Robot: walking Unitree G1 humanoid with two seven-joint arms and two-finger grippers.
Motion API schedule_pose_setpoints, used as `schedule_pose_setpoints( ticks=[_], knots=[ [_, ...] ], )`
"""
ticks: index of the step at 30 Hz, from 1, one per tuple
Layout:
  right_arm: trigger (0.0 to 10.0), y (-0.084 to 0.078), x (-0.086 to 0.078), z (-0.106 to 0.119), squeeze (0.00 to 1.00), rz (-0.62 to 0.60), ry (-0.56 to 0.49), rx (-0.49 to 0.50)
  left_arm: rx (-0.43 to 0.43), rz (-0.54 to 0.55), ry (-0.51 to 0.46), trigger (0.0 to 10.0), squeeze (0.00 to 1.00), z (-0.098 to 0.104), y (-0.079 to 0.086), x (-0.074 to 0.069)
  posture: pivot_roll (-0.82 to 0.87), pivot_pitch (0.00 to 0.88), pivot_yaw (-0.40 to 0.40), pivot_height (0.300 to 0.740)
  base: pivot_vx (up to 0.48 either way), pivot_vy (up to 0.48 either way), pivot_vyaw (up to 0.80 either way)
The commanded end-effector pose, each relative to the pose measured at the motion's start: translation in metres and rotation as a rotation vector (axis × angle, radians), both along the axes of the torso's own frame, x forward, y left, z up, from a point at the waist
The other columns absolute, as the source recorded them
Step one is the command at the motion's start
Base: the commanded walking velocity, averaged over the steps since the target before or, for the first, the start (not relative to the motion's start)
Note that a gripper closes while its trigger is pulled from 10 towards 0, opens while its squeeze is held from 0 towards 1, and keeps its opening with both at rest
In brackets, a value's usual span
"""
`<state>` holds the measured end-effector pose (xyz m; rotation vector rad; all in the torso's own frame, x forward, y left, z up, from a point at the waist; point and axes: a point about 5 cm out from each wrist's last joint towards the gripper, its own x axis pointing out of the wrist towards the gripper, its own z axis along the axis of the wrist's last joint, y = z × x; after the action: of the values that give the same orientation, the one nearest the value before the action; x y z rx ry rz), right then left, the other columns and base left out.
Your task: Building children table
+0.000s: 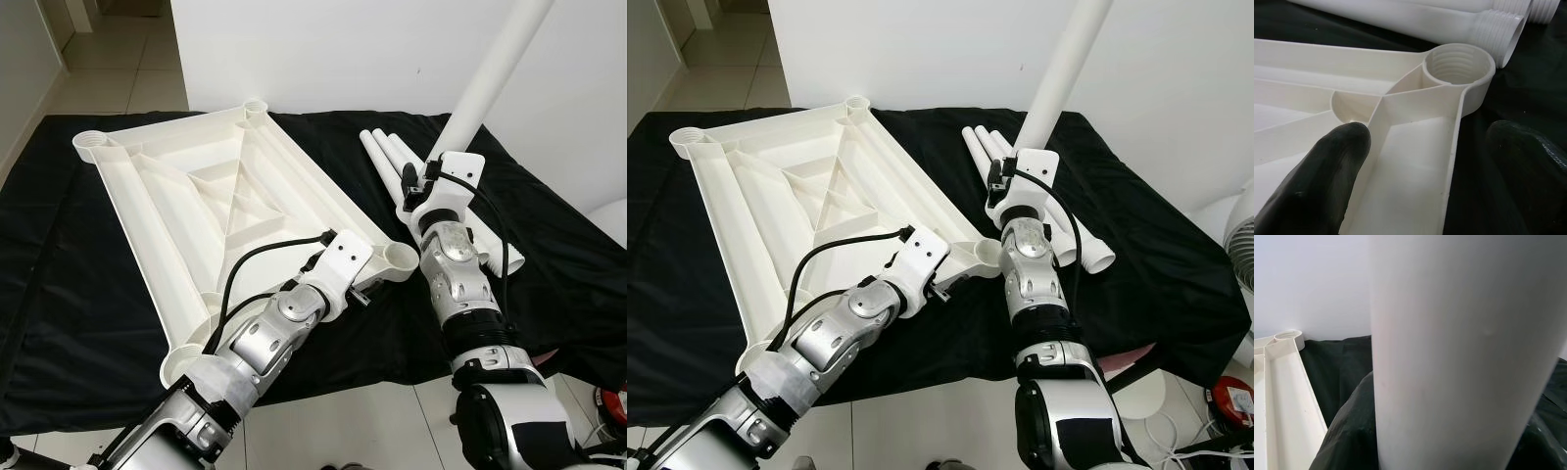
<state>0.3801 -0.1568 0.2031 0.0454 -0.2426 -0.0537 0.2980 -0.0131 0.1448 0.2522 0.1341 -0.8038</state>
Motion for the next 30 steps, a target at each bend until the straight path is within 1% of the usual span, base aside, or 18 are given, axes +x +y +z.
schedule_pose_setpoints(
  ticks=[1,3,6,7,13,14,15,17,19,20,21,23,25,26,27,28,29,30],
  knots=[
    [10.0,-0.002,0.001,0.007,0.0,-0.006,-0.016,-0.009,0.008,-0.26,0.066,10.0,0.0,-0.001,-0.012,-0.01,0.05,0.049,-0.056,0.74,0.0,0.0,0.0],
    [10.0,-0.002,0.001,0.008,0.0,-0.007,-0.017,-0.011,0.018,-0.257,0.083,10.0,0.0,-0.002,-0.015,-0.009,0.05,0.047,-0.056,0.74,0.0,0.0,0.0],
    [10.0,-0.002,0.001,0.008,0.0,-0.008,-0.016,-0.015,0.058,-0.237,0.093,10.0,0.0,-0.007,-0.017,-0.006,0.05,0.045,-0.055,0.74,0.0,0.0,0.0],
    [10.0,-0.002,0.001,0.008,0.0,-0.008,-0.016,-0.015,0.055,-0.232,0.119,10.0,0.0,-0.009,-0.018,-0.006,0.05,0.045,-0.052,0.74,0.0,0.0,0.0],
    [10.0,-0.002,0.001,0.008,0.0,-0.008,-0.017,-0.016,0.047,-0.229,0.15,10.0,0.0,-0.012,-0.019,-0.006,0.05,0.045,-0.052,0.74,0.0,0.0,0.0],
    [10.0,-0.001,0.001,0.008,0.0,-0.008,-0.017,-0.018,0.06,-0.212,0.166,7.4,0.0,-0.015,-0.02,-0.004,0.04,0.044,-0.047,0.74,0.0,0.0,0.0],
    [10.0,-0.001,0.001,0.008,0.0,-0.008,-0.017,-0.018,0.06,-0.212,0.166,7.4,0.0,-0.015,-0.02,-0.004,0.04,0.044,-0.047,0.74,0.0,0.0,0.0],
    [10.0,-0.001,0.001,0.008,0.0,-0.01,-0.017,-0.021,0.082,-0.173,0.183,4.0,0.0,-0.019,-0.02,0.0,0.03,0.043,-0.044,0.74,0.0,0.0,0.0],
    [10.0,-0.001,0.001,0.008,0.0,-0.01,-0.017,-0.021,0.082,-0.173,0.183,4.0,0.0,-0.019,-0.02,0.0,0.03,0.043,-0.044,0.74,0.0,0.0,0.0],
    [10.0,-0.002,0.001,0.008,0.0,-0.012,-0.016,-0.022,0.079,-0.163,0.181,10.0,0.0,-0.017,-0.02,0.002,0.03,0.039,-0.04,0.74,0.0,0.0,0.0],
    [10.0,-0.003,0.0,0.007,0.0,-0.016,-0.016,-0.023,0.08,-0.158,0.165,10.0,0.0,-0.014,-0.02,0.005,0.03,0.034,-0.037,0.74,0.0,0.0,0.0],
    [10.0,-0.003,0.0,0.007,0.0,-0.016,-0.016,-0.023,0.08,-0.158,0.165,10.0,0.0,-0.014,-0.02,0.005,0.03,0.034,-0.037,0.74,0.0,0.0,0.0],
    [10.0,-0.003,0.0,0.007,0.0,-0.017,-0.016,-0.022,0.081,-0.162,0.163,8.8,0.0,-0.013,-0.021,0.006,0.03,0.031,-0.035,0.74,0.0,0.0,0.0],
    [10.0,-0.002,0.0,0.007,0.0,-0.017,-0.017,-0.022,0.072,-0.17,0.164,1.9,0.0,-0.013,-0.021,0.005,0.03,0.031,-0.032,0.74,0.0,0.0,0.0],
    [10.0,-0.002,0.0,0.007,0.0,-0.017,-0.017,-0.022,0.066,-0.179,0.169,0.0,0.0,-0.013,-0.021,0.004,0.03,0.031,-0.032,0.74,0.0,0.0,0.0],
    [10.0,-0.002,0.0,0.007,0.0,-0.017,-0.017,-0.022,0.066,-0.179,0.169,0.0,0.0,-0.013,-0.021,0.004,0.03,0.031,-0.032,0.74,0.0,0.0,0.0],
    [10.0,-0.002,0.0,0.007,0.0,-0.017,-0.017,-0.022,0.076,-0.178,0.167,1.5,0.0,-0.013,-0.022,0.004,0.03,0.03,-0.031,0.74,0.0,0.0,0.0],
    [10.0,-0.002,0.0,0.007,0.0,-0.017,-0.017,-0.022,0.076,-0.178,0.167,1.5,0.0,-0.013,-0.022,0.004,0.03,0.03,-0.031,0.74,0.0,0.0,0.0]
  ],
)
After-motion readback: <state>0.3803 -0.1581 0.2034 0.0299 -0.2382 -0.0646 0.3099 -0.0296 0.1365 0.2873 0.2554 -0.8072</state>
